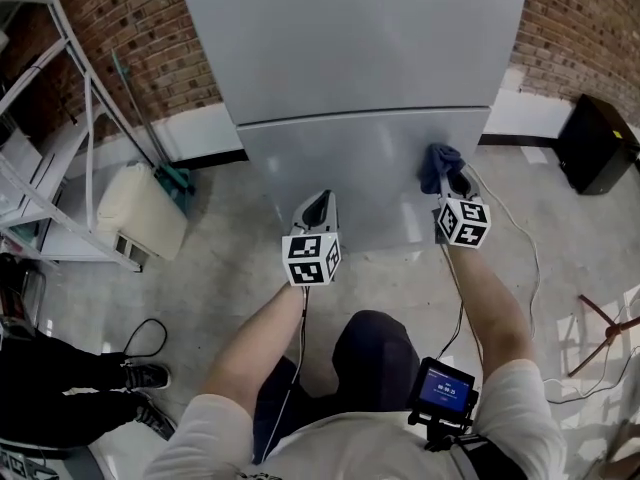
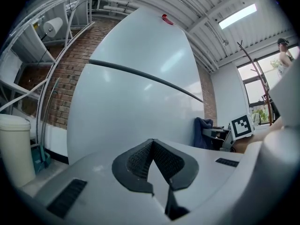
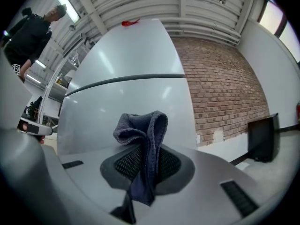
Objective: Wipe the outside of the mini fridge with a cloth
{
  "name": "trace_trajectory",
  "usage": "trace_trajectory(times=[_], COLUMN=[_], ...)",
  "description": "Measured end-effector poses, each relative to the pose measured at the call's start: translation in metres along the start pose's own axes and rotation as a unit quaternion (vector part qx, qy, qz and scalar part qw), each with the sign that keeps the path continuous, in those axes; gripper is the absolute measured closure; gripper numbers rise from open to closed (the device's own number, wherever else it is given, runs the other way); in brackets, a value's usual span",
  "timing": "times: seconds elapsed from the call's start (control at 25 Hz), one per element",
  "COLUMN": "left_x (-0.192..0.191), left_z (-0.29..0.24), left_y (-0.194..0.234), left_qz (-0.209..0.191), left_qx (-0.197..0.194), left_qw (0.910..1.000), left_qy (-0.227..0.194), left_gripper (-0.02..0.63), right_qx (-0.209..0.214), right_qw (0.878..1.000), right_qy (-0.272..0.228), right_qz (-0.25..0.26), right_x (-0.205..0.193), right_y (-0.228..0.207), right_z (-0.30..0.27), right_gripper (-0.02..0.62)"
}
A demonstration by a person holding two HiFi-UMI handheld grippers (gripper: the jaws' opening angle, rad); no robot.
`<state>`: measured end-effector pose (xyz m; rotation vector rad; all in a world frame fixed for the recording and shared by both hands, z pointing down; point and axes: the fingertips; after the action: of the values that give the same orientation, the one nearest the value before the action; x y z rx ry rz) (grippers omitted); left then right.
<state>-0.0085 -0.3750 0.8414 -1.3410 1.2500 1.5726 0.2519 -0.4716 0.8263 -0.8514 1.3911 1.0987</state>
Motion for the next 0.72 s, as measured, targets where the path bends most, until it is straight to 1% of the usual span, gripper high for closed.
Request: trace_trajectory(times=[0.08, 0.16, 0.28, 0.36, 0.52, 0.64, 0.72], left_x=[-0.001, -0.001, 0.001, -0.002, -0.009, -0.004, 0.0], left_z=[-0.001, -0.001, 0.0, 0.005, 0.019, 0.03, 0.039], left_y=[0.001, 0.003, 0.008, 0.014, 0.03, 0.049, 0.067], left_qz=[0.0, -0.001, 0.0, 0.001, 0.003, 0.002, 0.002], left_qx=[0.002, 0.004, 0.009, 0.015, 0.03, 0.042, 0.054], left_qw=[1.0, 1.0, 1.0, 0.9999, 0.9995, 0.9991, 0.9984], left_qy=[0.001, 0.0, -0.003, -0.003, -0.004, -0.009, -0.014], left_gripper=[0.603, 0.603, 0.603, 0.603, 0.603, 0.603, 0.603], right_qx=[-0.015, -0.021, -0.021, -0.011, 0.04, 0.088, 0.123], right_qw=[1.0, 1.0, 1.0, 1.0, 0.999, 0.996, 0.992], right_qy=[0.005, 0.008, 0.004, 0.002, 0.0, -0.002, -0.004], right_qz=[-0.007, -0.008, -0.008, -0.011, -0.006, 0.002, 0.006], right_x=[-0.005, -0.007, -0.004, -0.006, -0.014, -0.011, -0.008], right_y=[-0.016, -0.022, -0.019, -0.005, 0.048, 0.102, 0.145], right_z=[0.001, 0.001, 0.0, 0.004, 0.011, 0.007, 0.0], right_gripper=[0.537, 0.537, 0.537, 0.537, 0.537, 0.537, 0.537])
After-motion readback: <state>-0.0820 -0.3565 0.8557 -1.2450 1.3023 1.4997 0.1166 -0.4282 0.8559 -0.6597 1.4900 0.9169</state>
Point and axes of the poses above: the fingertips, and each gripper's own axes: z backward along the fingers, y to its left, x out of its top, and after that the axes turned 7 degrees about z, right-handed
